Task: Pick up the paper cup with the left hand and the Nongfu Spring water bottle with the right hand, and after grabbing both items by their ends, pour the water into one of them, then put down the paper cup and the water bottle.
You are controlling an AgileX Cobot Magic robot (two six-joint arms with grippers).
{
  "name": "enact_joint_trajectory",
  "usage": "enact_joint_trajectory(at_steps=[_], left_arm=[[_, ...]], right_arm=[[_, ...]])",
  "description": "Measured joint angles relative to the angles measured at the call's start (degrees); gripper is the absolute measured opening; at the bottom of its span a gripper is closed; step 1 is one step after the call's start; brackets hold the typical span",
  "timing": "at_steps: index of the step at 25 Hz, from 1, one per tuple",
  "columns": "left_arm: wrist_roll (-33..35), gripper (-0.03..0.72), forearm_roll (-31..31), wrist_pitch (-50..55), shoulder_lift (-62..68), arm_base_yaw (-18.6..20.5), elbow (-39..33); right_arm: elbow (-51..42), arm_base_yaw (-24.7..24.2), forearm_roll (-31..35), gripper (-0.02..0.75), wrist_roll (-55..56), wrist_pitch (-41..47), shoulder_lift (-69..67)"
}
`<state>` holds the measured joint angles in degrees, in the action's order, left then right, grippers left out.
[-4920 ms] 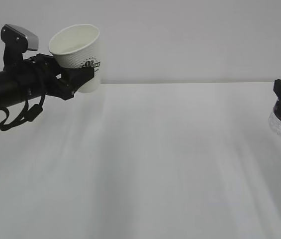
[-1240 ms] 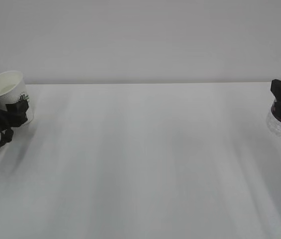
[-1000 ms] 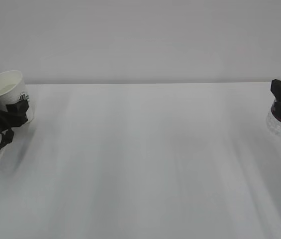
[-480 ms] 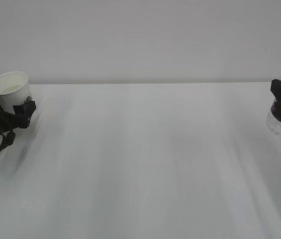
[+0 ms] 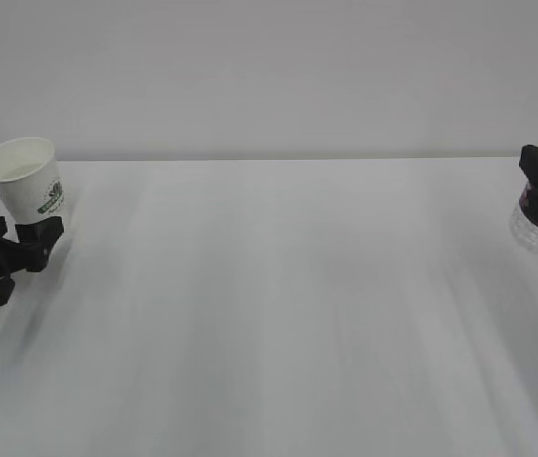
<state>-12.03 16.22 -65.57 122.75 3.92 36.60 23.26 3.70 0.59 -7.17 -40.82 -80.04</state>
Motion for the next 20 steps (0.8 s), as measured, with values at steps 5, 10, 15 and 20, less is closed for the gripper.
enact_joint_trajectory(at_steps=[5, 10, 15, 20], left_arm=[[0.11, 0.679, -0.32, 0.00, -4.43, 0.00, -4.48], [0.21, 0.664, -0.43, -0.09, -9.58, 0.00, -7.99], [0.21, 0.643, 0.31, -0.09, -14.37, 0.00, -10.93], [0.21, 0.627, 3.68, -0.09, -18.88, 0.00, -12.14]], right_arm=[[0.00, 0.00, -0.07, 0.503, 0.00, -0.28, 0.00], [0.00, 0.00, -0.07, 0.503, 0.67, -0.28, 0.00], [0.00, 0.00, 0.34, 0.503, 1.90, -0.28, 0.00], [0.00, 0.00, 2.80, 0.503, 1.92, 0.36, -0.13]])
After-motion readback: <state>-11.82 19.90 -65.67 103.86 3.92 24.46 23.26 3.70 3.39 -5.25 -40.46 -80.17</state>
